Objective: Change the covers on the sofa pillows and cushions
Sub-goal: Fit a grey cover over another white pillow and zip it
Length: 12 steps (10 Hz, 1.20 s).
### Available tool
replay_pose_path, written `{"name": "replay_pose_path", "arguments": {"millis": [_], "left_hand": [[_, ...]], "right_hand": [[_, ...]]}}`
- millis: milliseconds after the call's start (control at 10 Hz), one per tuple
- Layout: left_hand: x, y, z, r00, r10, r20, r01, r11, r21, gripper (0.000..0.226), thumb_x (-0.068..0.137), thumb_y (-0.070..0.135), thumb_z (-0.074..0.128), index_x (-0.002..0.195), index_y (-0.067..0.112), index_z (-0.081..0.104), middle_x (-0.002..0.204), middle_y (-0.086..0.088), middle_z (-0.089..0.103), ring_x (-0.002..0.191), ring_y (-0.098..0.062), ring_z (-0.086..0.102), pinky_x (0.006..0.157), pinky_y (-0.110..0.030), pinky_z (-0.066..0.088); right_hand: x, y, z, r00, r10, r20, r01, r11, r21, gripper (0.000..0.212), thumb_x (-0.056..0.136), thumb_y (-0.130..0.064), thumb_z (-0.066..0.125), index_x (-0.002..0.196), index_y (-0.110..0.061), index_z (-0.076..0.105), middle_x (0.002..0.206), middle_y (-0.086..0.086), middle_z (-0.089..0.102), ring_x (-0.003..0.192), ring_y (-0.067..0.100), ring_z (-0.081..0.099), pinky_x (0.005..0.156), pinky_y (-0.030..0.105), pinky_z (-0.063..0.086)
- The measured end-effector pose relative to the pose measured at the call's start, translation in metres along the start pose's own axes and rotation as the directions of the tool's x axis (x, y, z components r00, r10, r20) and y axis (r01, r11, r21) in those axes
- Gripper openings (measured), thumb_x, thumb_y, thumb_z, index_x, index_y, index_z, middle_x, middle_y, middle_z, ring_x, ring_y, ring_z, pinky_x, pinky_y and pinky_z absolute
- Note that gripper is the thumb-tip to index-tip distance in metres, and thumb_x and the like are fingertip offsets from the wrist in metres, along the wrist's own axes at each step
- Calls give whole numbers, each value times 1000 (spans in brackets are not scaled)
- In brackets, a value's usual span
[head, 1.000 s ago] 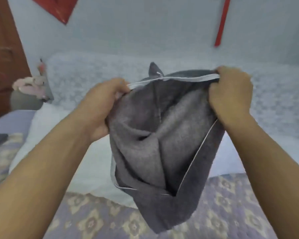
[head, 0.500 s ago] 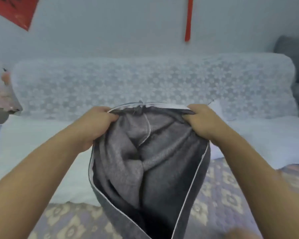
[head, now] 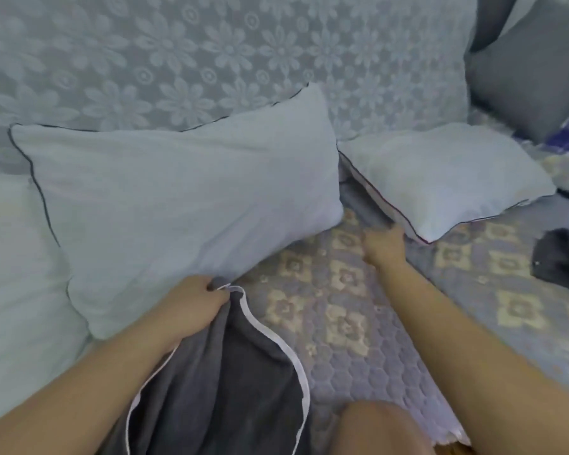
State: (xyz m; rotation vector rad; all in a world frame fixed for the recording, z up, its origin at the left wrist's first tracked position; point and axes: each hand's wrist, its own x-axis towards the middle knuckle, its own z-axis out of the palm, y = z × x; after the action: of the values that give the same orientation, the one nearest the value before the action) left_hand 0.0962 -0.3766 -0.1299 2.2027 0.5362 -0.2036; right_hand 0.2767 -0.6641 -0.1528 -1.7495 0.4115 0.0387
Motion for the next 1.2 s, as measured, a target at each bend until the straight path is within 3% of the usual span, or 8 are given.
{"name": "replay_pose_path", "arguments": {"millis": [200, 400, 500, 600, 800, 900, 1000, 1200], "left_hand": [[36, 5, 33, 996, -76, 50, 72, 994, 78, 16, 92, 26, 65, 88, 12, 72, 88, -4, 71, 79, -15, 64, 59, -26, 41], [25, -7, 21, 992, -117, 49, 124, 981, -152, 5, 85, 13, 72, 86, 11, 76, 80, -7, 77, 82, -28, 73, 81, -40, 56], [-3, 0, 5, 993, -102, 67, 116, 953, -281, 11, 89, 5, 66, 94, 8, 76, 86, -15, 77, 84, -35, 75, 86, -47, 57], [-39, 3, -12, 995, -87, 47, 98, 929, -356, 12, 91, 1, 63, 96, 3, 74, 87, -21, 76, 84, -41, 74, 81, -47, 58], [-106, -8, -67, 966, -42, -255, -88, 875, -477, 7, 84, 13, 71, 79, 9, 74, 80, -16, 76, 77, -33, 71, 82, -51, 57], [-142, -14, -114, 843, -128, -523, -256, 760, -598, 10, 68, 18, 71, 75, 11, 73, 81, -17, 73, 74, -29, 69, 75, -47, 57], [-179, -19, -166, 715, -146, -684, -415, 699, -583, 2, 66, 17, 69, 67, 18, 69, 75, -10, 64, 72, -26, 66, 69, -40, 53], [-223, -35, -225, 600, -140, -787, -498, 705, -505, 5, 69, 20, 65, 65, 21, 68, 70, -3, 64, 65, -22, 67, 63, -33, 53]], "right_hand": [[108, 0, -35, 924, 361, -126, -169, 679, 714, 84, 59, -63, 75, 132, -35, 43, 124, -4, 50, 107, 31, 55, 78, 52, 58], [94, -11, -28, 992, 58, -115, 19, 817, 577, 34, 86, -28, 66, 103, 0, 61, 96, -9, 55, 78, 35, 59, 48, 8, 42], [27, -39, -43, 992, -18, -128, 122, 458, 880, 23, 96, -24, 56, 99, -1, 62, 72, 4, 64, 73, 23, 61, 49, 7, 46], [-55, -77, -64, 997, -48, -60, 49, -206, 977, 17, 102, -3, 50, 102, -1, 67, 85, 12, 76, 99, 25, 68, 94, 36, 56], [-234, -34, -35, 947, -5, 321, -312, 215, 925, 31, 96, -5, 55, 127, -3, 62, 118, 14, 72, 111, 28, 68, 87, 39, 59], [-291, 28, 7, 689, 340, 640, -643, 695, 323, 23, 102, -15, 54, 118, 0, 61, 104, 21, 73, 88, 30, 74, 76, 44, 62], [-317, 40, 15, 554, 343, 758, 259, 795, -549, 26, 99, -29, 56, 84, -11, 67, 85, 10, 76, 65, 13, 71, 84, 37, 60], [-265, -78, 86, 705, -506, 497, 707, 557, -436, 22, 95, -32, 55, 98, -15, 69, 102, 6, 71, 96, 27, 65, 89, 37, 51]]}}
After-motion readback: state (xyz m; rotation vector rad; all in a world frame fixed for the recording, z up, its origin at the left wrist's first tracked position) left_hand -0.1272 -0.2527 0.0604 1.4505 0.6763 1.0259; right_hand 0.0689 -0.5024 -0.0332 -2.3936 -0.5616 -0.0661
